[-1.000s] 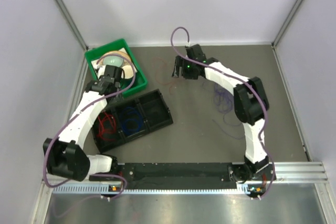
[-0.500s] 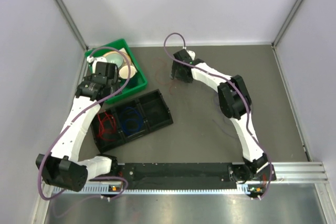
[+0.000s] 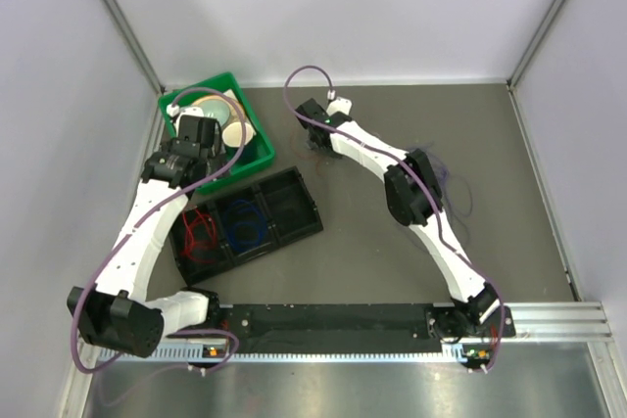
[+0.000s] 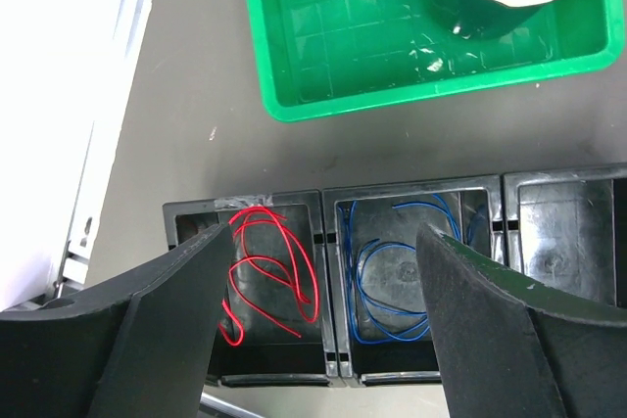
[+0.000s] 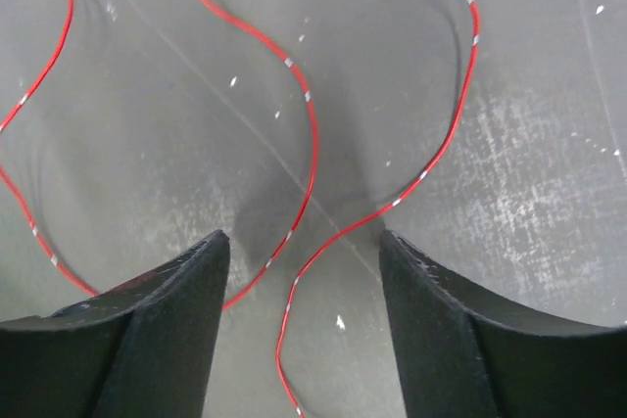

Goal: Untangle the cables

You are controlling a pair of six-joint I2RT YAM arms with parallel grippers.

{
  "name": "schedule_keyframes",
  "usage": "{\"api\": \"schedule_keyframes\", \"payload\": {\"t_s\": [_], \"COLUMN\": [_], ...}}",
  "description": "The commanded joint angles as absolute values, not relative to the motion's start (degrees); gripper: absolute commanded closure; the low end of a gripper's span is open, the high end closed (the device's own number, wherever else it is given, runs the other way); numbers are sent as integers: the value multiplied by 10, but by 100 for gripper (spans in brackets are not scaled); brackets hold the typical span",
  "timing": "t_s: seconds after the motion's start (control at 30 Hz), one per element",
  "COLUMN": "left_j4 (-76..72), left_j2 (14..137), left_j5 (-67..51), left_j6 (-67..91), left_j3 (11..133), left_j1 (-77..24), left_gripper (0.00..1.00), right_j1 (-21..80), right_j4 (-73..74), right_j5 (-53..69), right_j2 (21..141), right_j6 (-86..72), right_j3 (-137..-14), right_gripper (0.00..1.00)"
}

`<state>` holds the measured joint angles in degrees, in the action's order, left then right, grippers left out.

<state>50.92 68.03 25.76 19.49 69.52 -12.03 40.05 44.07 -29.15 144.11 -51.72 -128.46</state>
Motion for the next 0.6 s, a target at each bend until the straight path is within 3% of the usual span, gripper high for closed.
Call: {"api": "schedule_keyframes", "payload": {"t_s": [0.0, 0.03, 0.13, 0.2, 0.27, 0.33, 0.43, 0.57], "left_j4": [481, 481, 479, 474, 469, 468, 461, 425], "left_j2": [668, 666, 662, 659, 659, 661, 661, 668], "left_j5": [243, 241, 237, 236, 235, 226, 202, 83], "left_j6": [185, 185, 182, 178, 178, 178, 182, 209], "left_j3": [686, 686, 684, 680, 676, 675, 673, 667], "left_j1": [-119, -119, -119, -119, -119, -119, -119, -119], "left_gripper": [19, 19, 19, 19, 18, 19, 18, 18], "right_j1": [403, 403, 402, 403, 402, 403, 403, 397], "right_j4": [512, 492, 486, 482, 479, 479, 474, 378], "right_j5": [-323, -318, -323, -319, -314, -313, -316, -292], "right_j2": [1484, 1483, 1478, 1471, 1468, 1460, 1429, 1350], "right_j6": [-539, -518, -501, -496, -495, -498, -497, -467], "right_j3": [-1357, -1355, -1350, -1335, -1325, -1309, -1275, -1151], "right_gripper": [43, 54, 73, 75, 84, 100, 100, 100]}}
